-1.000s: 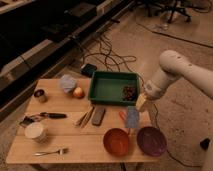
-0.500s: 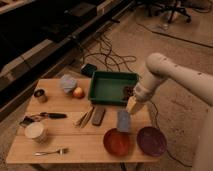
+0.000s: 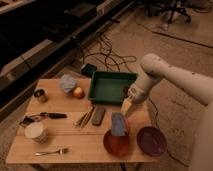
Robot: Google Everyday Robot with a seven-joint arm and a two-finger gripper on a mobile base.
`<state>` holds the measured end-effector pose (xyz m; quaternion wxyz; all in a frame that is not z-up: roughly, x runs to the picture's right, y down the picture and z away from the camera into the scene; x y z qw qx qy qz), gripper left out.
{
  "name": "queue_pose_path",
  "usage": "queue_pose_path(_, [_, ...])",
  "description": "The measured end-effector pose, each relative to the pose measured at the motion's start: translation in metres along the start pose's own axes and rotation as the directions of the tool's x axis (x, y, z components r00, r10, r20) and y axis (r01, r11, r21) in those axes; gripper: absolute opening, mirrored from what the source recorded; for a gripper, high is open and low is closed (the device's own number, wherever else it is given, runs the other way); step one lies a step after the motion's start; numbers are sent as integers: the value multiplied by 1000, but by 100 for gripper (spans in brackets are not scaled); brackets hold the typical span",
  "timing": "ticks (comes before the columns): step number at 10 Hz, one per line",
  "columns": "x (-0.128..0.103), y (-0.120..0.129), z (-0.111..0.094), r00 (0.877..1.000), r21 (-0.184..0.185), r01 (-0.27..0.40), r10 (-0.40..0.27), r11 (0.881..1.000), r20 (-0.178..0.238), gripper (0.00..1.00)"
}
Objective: Place sponge in red bowl
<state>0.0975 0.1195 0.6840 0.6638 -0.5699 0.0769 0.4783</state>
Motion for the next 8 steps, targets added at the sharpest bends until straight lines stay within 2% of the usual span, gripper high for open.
queue_pose_path(2, [2, 6, 4, 1000, -1, 13, -13, 1000, -19, 77])
queue_pose_path(5, [5, 9, 9, 999, -7, 20, -21, 1000, -48, 80])
queue_pose_path(7, [7, 13, 12, 996, -28, 38, -40, 999, -75, 80])
queue_pose_path(8, [7, 14, 12, 996, -31, 41, -43, 999, -75, 80])
